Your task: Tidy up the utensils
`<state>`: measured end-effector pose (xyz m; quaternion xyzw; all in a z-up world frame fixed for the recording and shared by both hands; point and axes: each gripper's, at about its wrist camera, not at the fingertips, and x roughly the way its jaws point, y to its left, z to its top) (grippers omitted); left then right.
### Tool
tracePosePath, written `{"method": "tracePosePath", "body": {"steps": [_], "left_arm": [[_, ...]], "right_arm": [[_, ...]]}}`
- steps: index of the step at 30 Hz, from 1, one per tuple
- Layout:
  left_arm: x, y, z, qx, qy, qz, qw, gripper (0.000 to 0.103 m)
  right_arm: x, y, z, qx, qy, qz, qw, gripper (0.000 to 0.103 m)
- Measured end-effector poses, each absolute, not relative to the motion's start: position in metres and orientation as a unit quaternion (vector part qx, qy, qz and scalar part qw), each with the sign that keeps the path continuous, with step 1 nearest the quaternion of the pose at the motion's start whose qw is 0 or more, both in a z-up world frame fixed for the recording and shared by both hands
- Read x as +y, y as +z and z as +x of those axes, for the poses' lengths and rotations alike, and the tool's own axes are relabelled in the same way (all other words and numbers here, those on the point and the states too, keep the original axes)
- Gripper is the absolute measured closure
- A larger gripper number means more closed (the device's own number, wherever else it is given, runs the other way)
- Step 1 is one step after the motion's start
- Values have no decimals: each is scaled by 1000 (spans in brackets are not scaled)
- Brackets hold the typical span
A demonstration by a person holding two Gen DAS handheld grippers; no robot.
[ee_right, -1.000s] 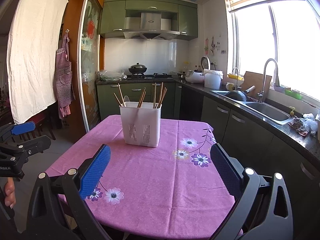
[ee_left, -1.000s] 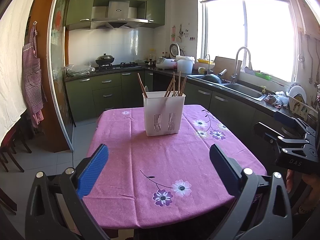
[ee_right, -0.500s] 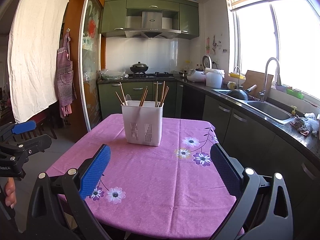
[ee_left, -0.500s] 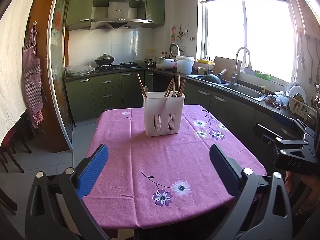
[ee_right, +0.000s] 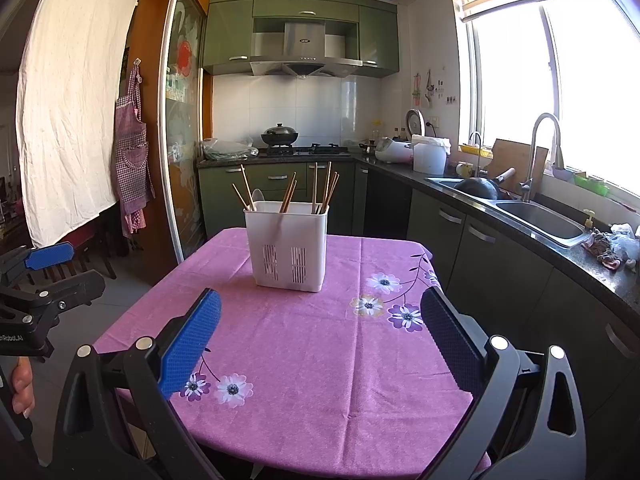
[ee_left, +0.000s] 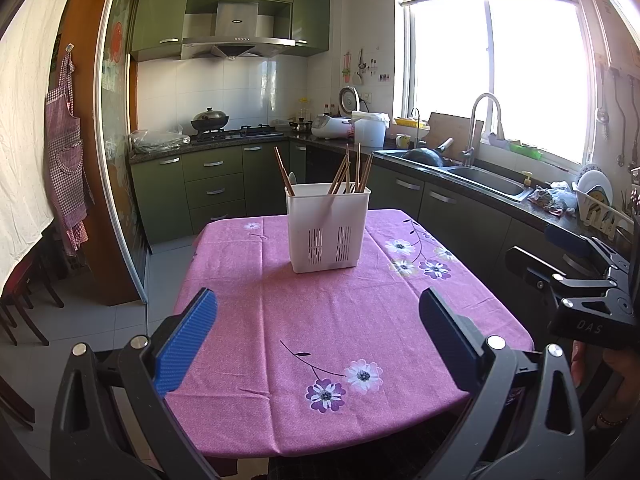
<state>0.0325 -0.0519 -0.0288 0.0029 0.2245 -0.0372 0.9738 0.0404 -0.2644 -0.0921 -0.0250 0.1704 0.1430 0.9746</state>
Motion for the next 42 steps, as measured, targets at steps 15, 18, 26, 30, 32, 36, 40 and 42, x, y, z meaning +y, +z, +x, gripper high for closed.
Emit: {"method": "tracePosePath", "body": {"steps": [15,18,26,30,32,36,40,42], "left_arm": [[-51,-29,34,229,-30,9,973,7],[-48,-29,34,229,-26,9,973,7],[-47,-27,34,227,-25,10,974,7],[-47,-27,34,228,-25,8,973,7],[-46,-27,34,228,-25,5,973,7],[-45,-27,33,229,-28,-5,973,7],[-46,-25,32,224,-30,-6,974,7],[-47,-25,32,222,-25,1,975,7]], "right_arm": [[-262,-92,41,171,144,-25,974,5],[-262,-93,41,170,144,-25,975,5],[-262,-94,41,172,145,-24,974,5],[-263,-95,41,172,146,-24,974,5],[-262,-96,41,172,146,-24,974,5],[-263,-96,42,173,147,-24,974,5],[-261,-98,42,175,148,-26,973,5],[-261,-98,43,175,148,-25,973,5]]}}
